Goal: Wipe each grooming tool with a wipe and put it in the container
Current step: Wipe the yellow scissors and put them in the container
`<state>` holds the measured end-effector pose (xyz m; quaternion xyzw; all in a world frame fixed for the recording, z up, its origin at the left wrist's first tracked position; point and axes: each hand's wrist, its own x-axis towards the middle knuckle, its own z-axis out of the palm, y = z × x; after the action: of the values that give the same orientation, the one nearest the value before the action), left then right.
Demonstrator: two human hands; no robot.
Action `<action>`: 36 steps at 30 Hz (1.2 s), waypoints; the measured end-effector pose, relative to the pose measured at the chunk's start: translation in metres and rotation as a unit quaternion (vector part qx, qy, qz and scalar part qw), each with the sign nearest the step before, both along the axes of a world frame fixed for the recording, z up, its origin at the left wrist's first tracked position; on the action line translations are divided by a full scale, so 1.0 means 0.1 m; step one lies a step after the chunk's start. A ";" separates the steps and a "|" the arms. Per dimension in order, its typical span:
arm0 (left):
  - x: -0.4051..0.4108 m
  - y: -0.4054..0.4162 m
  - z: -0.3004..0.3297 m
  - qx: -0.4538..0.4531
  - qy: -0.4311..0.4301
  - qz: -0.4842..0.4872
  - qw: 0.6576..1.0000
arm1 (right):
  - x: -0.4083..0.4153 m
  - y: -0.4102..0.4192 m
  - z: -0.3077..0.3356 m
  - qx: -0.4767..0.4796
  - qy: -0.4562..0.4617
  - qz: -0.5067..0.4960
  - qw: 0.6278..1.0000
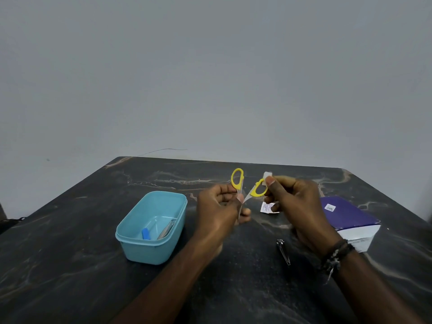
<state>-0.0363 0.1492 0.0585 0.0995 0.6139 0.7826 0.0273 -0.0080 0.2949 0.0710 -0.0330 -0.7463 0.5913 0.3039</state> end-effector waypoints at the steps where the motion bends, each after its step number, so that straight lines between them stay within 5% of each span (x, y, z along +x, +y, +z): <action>1: 0.02 0.00 0.01 -0.014 -0.008 -0.011 1.000 | 0.00 0.01 0.00 0.008 0.001 -0.006 1.000; 7: 0.02 -0.09 0.06 -0.072 -0.042 -0.055 0.995 | 0.00 -0.05 0.00 0.061 -0.001 -0.004 0.998; 19: -0.02 -0.05 -0.08 -0.134 0.068 -0.065 0.987 | 0.02 -0.05 -0.01 0.078 0.025 -0.013 0.997; 36: -0.06 -0.03 -0.05 -0.050 0.028 -0.016 0.998 | 0.01 -0.15 -0.08 0.038 -0.073 0.057 0.995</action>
<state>-0.0418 0.1466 0.0534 0.1296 0.6511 0.7473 0.0279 -0.0066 0.2799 0.0629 -0.0223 -0.7892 0.5748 0.2152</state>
